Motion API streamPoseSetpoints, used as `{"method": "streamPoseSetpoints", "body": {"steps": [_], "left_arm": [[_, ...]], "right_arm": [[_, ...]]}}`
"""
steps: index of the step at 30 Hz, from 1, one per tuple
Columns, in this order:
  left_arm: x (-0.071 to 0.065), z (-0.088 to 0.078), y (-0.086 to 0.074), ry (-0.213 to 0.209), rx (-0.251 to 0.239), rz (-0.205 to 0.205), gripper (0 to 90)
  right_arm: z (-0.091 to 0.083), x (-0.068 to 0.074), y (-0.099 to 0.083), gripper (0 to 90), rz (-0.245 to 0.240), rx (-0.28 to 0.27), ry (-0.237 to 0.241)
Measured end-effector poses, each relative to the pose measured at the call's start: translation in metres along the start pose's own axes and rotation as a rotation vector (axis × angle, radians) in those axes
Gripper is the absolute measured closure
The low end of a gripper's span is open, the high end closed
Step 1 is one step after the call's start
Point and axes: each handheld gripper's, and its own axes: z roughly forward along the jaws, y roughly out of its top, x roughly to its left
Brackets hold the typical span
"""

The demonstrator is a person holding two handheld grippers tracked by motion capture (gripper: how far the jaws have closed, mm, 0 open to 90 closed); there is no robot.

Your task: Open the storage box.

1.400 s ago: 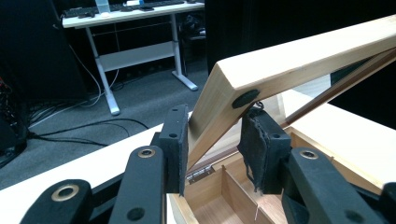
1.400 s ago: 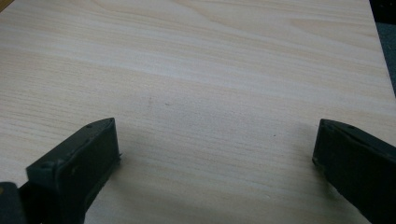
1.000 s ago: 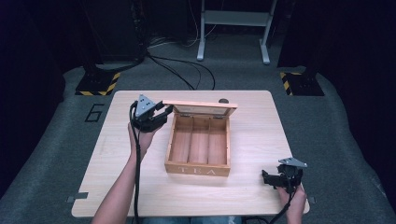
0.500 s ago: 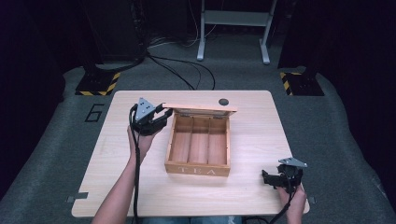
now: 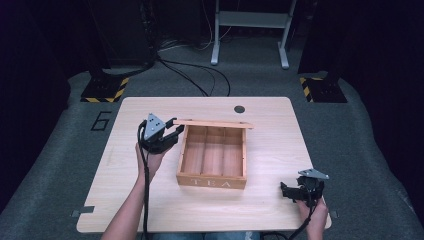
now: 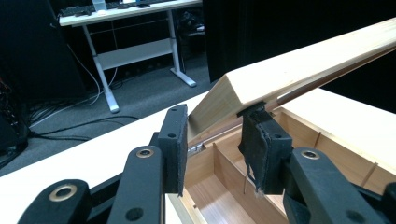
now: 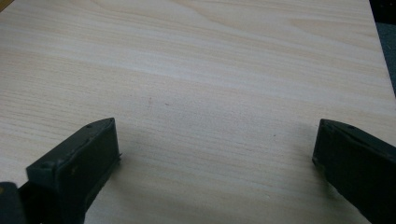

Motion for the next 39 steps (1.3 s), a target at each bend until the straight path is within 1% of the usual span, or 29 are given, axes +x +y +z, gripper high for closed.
{"method": "streamPoseSetpoints", "body": {"steps": [2, 3, 4, 6, 9, 10, 11, 12, 15, 18, 20, 22, 24, 25, 27, 28, 29, 30, 31, 32, 35, 36, 39], "left_arm": [[0.0, -0.001, -0.002, 0.003, -0.003, 0.002, 61.1], [-0.001, -0.002, -0.003, -0.002, 0.004, 0.003, 61.1], [-0.002, -0.002, -0.005, -0.002, -0.003, 0.0, 61.1], [-0.005, -0.005, -0.01, -0.004, 0.002, -0.008, 60.8], [-0.006, -0.006, -0.014, -0.004, -0.001, -0.003, 60.6], [-0.007, -0.008, -0.018, -0.012, 0.001, 0.0, 60.3], [-0.007, -0.008, -0.018, -0.012, 0.001, 0.0, 60.2], [-0.009, -0.009, -0.022, -0.012, -0.003, -0.005, 60.1], [-0.01, -0.011, -0.026, -0.019, 0.003, -0.005, 59.7], [-0.012, -0.013, -0.035, -0.028, 0.005, -0.001, 59.3], [-0.014, -0.015, -0.039, -0.032, 0.014, 0.002, 59.1], [-0.014, -0.015, -0.042, -0.035, 0.012, 0.002, 59.1], [-0.015, -0.016, -0.046, -0.039, 0.012, -0.006, 58.7], [-0.015, -0.016, -0.048, -0.041, 0.008, -0.004, 58.7], [-0.017, -0.017, -0.051, -0.041, 0.014, -0.003, 58.5], [-0.018, -0.018, -0.055, -0.042, 0.012, -0.009, 58.4], [-0.018, -0.018, -0.055, -0.042, 0.012, -0.009, 58.4], [-0.019, -0.019, -0.06, -0.045, 0.015, -0.017, 58.4], [-0.019, -0.019, -0.06, -0.045, 0.015, -0.017, 58.4], [-0.021, -0.019, -0.065, -0.049, 0.018, -0.024, 58.4], [-0.021, -0.019, -0.069, -0.05, 0.019, -0.024, 58.4], [-0.022, -0.02, -0.073, -0.055, 0.018, -0.027, 58.4], [-0.022, -0.02, -0.076, -0.055, 0.013, -0.024, 58.1]], "right_arm": [[0.0, 0.0, 0.0, 0.0, 0.0, -0.002, 0.001], [0.0, 0.0, 0.0, 0.0, -0.003, -0.001, 0.0], [0.0, 0.0, 0.0, 0.0, -0.003, -0.001, 0.0], [0.0, 0.0, 0.0, 0.0, -0.003, -0.001, 0.0], [0.0, 0.0, 0.0, 0.0, -0.003, -0.001, 0.0], [0.0, -0.001, 0.0, 0.0, -0.013, 0.003, 0.0], [0.0, -0.001, 0.0, 0.0, -0.013, 0.003, 0.0], [0.0, -0.001, 0.0, 0.0, -0.013, 0.003, 0.0], [0.0, -0.001, 0.0, 0.0, -0.014, 0.003, 0.0], [0.0, -0.001, 0.0, 0.0, -0.014, 0.003, 0.0], [0.0, -0.001, 0.0, 0.0, -0.014, 0.003, 0.0], [0.0, -0.001, 0.0, 0.0, -0.014, 0.003, 0.0], [0.0, -0.001, 0.0, 0.0, -0.014, 0.003, 0.0], [0.0, -0.001, 0.0, 0.0, -0.014, 0.003, 0.0], [0.0, -0.001, 0.0, 0.0, -0.014, 0.003, 0.0], [0.0, -0.001, 0.0, 0.0, -0.014, 0.003, 0.0], [0.0, -0.001, 0.0, 0.0, -0.014, 0.003, 0.0], [0.0, -0.001, 0.0, 0.0, -0.014, 0.003, 0.0], [0.0, -0.001, 0.0, 0.0, -0.014, 0.003, 0.0], [0.0, -0.001, 0.0, 0.0, -0.014, 0.003, 0.0], [0.0, -0.001, 0.0, 0.0, -0.014, 0.003, 0.0], [0.0, -0.001, 0.0, 0.0, -0.015, 0.003, 0.0], [0.0, -0.001, 0.0, 0.0, -0.014, 0.003, 0.0]]}}
